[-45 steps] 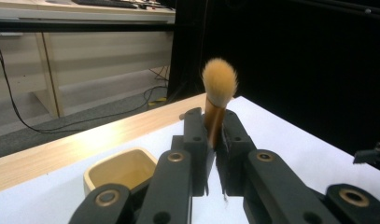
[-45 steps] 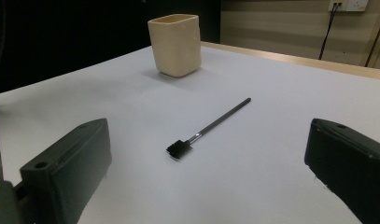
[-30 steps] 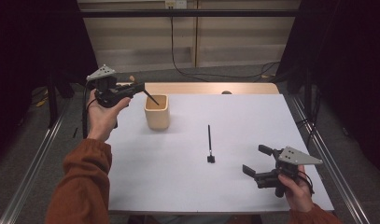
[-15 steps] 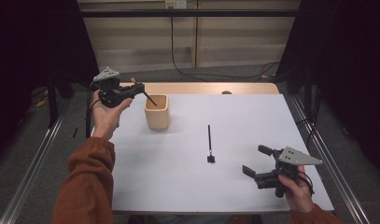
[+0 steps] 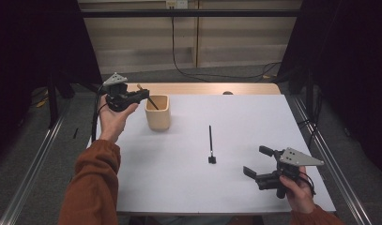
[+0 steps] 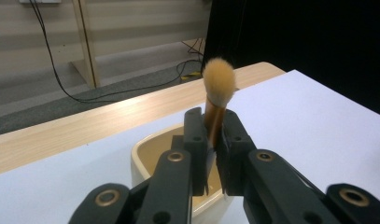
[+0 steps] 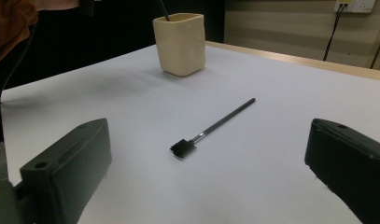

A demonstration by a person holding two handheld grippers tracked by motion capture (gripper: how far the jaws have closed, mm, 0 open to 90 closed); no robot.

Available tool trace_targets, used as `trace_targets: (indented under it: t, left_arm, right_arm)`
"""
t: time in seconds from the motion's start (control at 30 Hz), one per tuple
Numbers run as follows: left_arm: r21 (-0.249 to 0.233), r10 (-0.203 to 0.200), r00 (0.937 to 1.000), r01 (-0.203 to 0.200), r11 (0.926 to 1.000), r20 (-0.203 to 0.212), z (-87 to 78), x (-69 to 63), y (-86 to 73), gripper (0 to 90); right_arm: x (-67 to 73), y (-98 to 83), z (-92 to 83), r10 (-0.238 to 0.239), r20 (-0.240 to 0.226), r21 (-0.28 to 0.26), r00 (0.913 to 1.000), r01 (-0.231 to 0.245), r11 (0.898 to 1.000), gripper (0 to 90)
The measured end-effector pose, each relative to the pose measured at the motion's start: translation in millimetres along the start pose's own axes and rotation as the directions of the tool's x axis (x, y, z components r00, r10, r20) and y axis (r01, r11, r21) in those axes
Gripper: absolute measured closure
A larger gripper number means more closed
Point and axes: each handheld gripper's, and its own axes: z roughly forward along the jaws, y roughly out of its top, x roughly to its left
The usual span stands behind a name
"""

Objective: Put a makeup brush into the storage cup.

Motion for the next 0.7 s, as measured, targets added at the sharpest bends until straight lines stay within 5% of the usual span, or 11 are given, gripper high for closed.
trace_targets:
  t: [0.3,0.63,0.7]
  left_arm:
    - [0.005,-0.017,0.9998,0.017,0.9998,0.005,8.9,0.3,-11.2,83.7]
    - [0.012,0.034,0.9993,-0.034,0.9994,-0.016,16.1,-3.8,-16.6,83.4]
    - [0.008,0.019,0.9998,-0.019,0.9998,0.0,17.8,-3.4,-19.1,83.4]
  right_arm:
    - [0.2,0.1,-0.3,-0.001,0.0,-0.002,1.0,0.001,1.0,0.0]
    - [0.4,0.0,0.0,-0.005,-0.004,0.001,1.0,0.005,1.0,0.0]
    - [0.6,0.0,-0.1,-0.004,-0.004,0.001,1.0,0.004,1.0,0.0]
